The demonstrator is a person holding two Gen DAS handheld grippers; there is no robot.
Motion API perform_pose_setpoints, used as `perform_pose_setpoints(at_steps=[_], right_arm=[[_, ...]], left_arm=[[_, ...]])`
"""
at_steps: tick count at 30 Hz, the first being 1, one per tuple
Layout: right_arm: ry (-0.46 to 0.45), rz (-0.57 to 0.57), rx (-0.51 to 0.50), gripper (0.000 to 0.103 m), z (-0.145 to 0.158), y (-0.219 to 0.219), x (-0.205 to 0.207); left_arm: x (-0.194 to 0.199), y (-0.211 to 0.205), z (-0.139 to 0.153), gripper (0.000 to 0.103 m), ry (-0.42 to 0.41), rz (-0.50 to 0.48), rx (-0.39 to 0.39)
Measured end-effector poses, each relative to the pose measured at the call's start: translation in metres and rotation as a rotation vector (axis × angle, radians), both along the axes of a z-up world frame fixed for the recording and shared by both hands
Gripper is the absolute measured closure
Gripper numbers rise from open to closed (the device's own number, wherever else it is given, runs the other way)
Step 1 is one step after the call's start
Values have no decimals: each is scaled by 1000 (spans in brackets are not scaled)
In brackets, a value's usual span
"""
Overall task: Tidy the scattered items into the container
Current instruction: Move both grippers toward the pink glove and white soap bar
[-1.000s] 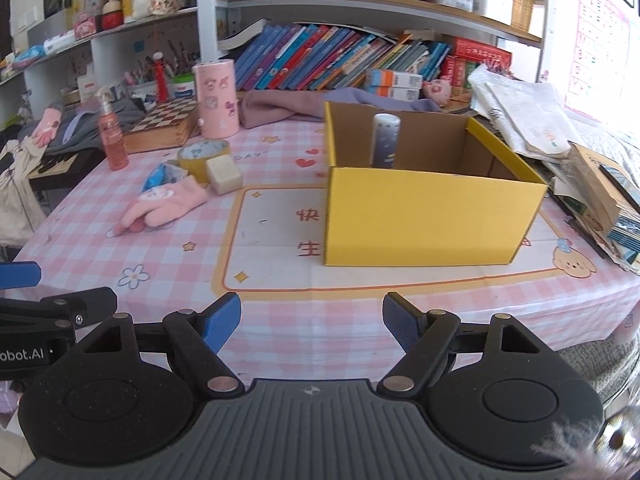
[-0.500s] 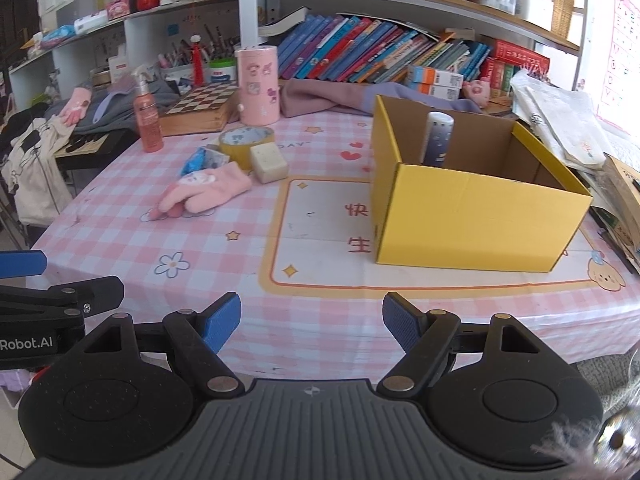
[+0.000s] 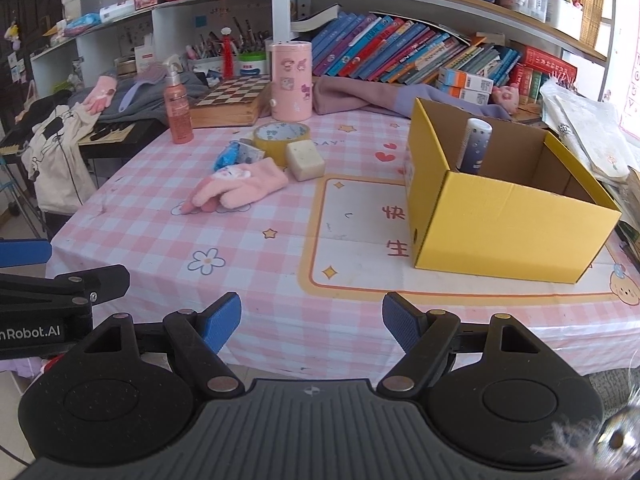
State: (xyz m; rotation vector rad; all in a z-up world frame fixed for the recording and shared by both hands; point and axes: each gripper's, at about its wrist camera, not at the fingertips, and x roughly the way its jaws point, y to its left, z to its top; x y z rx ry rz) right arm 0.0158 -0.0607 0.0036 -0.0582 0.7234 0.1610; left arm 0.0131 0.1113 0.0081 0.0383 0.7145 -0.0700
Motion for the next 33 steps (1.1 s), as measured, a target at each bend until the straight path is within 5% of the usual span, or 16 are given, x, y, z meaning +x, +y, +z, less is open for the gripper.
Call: perform_pose_setpoints(at_steps=[15,33], right_arm=[[7,49,0,31,-4,8,11],[33,122,-3,36,-11,13,82]], left_arm=[[10,6,-6,14,27,29,-15],[66,5,-15,14,61,89,-7]])
